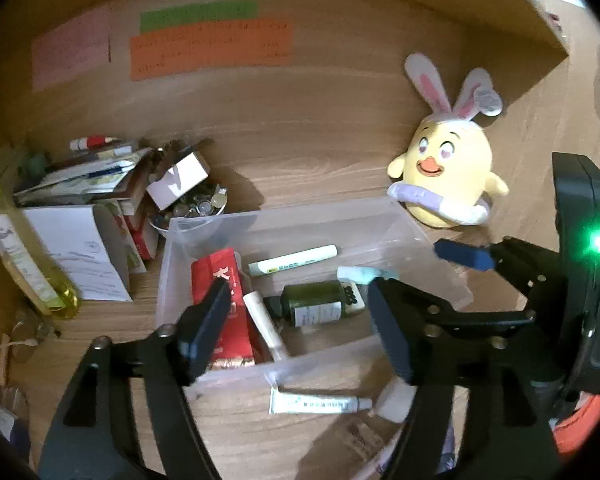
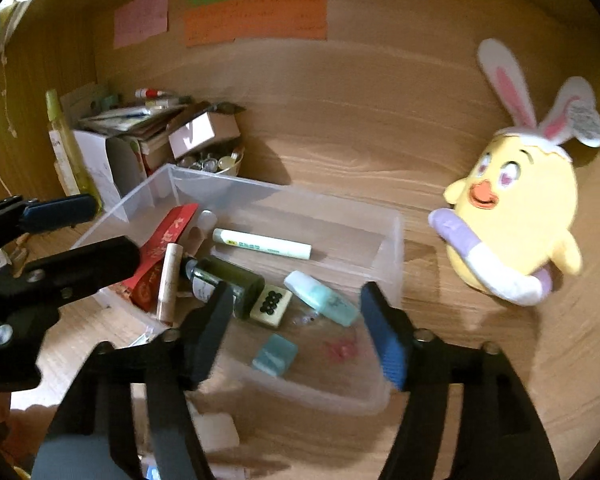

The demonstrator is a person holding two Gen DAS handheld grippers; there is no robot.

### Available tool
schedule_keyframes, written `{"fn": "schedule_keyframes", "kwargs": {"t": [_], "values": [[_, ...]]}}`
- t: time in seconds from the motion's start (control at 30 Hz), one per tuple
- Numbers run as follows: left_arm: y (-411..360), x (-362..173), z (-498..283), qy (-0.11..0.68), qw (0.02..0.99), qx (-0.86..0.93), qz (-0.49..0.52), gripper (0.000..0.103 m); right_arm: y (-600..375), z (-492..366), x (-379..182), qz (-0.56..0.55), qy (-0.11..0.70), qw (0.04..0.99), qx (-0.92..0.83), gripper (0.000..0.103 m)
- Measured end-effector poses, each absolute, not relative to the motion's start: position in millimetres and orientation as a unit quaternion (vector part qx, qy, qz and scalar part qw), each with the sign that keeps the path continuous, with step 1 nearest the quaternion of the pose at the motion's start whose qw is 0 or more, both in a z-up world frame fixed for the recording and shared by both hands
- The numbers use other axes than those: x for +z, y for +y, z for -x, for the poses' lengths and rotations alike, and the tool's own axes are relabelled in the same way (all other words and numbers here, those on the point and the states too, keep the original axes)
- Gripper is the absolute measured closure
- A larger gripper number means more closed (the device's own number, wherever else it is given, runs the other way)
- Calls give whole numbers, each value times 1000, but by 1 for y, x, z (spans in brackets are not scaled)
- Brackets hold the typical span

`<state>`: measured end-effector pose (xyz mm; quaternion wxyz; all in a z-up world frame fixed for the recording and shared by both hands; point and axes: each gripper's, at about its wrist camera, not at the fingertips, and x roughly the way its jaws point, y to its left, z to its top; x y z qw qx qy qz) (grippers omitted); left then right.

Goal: Organize objects
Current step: 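Drop white tube in box with left tool while right tool drops mint bottle in, then grasp white pen with left tool while right tool grasps purple spray bottle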

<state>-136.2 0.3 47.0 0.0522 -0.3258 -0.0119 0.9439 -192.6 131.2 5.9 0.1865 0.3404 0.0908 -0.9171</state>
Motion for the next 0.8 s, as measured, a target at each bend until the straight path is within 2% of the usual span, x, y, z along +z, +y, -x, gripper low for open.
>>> {"fn": "schedule_keyframes", "kwargs": {"t": [0.1,0.2,0.7,0.77,0.8], "values": [[3,47,122,-7,55,944,324,19,142,178,12,-332,85,181,-922,29],[6,41,109,-5,59,942,331,17,151,161,13,-327,84,179,-924,27],[22,-41,66,-1,90,903,419,17,156,80,-43,-398,62,223,-888,27],[20,-49,64,-6,92,899,428,20,152,71,-50,-402,70,226,-884,27],[19,-52,63,-11,95,896,433,27,150,66,-54,-405,73,228,-882,27]]}}
